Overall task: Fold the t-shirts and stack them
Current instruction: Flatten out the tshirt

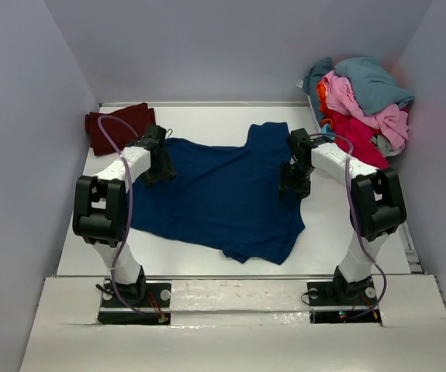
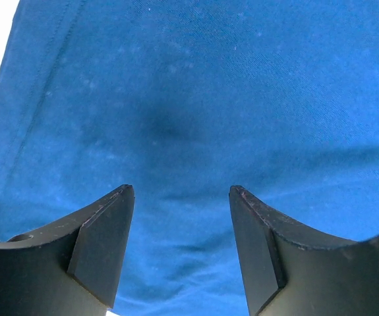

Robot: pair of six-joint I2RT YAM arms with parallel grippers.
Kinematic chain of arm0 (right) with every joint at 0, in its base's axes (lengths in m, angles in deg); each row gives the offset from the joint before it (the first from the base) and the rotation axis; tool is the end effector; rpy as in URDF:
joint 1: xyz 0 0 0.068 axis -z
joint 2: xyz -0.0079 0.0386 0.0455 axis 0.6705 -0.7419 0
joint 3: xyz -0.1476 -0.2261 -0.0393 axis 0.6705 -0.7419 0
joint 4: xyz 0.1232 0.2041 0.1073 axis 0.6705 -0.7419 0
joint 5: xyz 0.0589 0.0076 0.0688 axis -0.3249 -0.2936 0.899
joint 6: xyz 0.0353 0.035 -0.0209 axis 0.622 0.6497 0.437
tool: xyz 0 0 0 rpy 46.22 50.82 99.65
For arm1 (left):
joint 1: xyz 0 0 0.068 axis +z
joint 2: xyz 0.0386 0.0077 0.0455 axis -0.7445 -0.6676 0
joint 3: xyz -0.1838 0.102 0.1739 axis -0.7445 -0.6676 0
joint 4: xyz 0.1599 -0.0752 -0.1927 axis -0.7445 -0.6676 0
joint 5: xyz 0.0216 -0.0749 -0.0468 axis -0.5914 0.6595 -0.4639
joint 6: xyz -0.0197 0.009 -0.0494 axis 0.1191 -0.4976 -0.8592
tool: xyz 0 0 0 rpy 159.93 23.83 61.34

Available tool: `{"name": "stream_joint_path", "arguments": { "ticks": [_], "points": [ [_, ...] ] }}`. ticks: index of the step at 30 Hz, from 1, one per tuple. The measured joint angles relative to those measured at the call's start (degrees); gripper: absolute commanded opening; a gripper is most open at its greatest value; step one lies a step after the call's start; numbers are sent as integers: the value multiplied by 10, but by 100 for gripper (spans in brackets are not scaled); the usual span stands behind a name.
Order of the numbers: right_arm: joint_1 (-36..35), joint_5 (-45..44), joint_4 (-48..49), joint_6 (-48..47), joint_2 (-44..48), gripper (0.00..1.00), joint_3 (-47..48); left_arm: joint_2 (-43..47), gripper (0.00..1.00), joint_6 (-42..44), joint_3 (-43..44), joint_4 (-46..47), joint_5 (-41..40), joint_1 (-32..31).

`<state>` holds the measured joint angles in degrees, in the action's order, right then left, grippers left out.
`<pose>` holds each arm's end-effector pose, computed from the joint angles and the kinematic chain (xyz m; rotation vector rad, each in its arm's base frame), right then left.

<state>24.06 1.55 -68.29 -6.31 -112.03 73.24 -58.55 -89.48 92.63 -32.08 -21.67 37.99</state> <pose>0.3256 0.1096 0.2028 0.1984 3.0180 0.2176 0.3568 -0.0589 0.2102 -0.4213 2.5759 -0.0542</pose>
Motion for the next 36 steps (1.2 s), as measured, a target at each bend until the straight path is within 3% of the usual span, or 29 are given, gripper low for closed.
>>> {"name": "stream_joint_path", "arguments": {
  "ticks": [22, 36],
  "points": [
    [0, 19, 40, 20, -91, 59, 45, -119, 73, 9, 71, 20, 16, 1],
    [5, 27, 25, 26, -137, 60, 95, -139, 73, 12, 101, 21, 43, 19]
  ]
}}
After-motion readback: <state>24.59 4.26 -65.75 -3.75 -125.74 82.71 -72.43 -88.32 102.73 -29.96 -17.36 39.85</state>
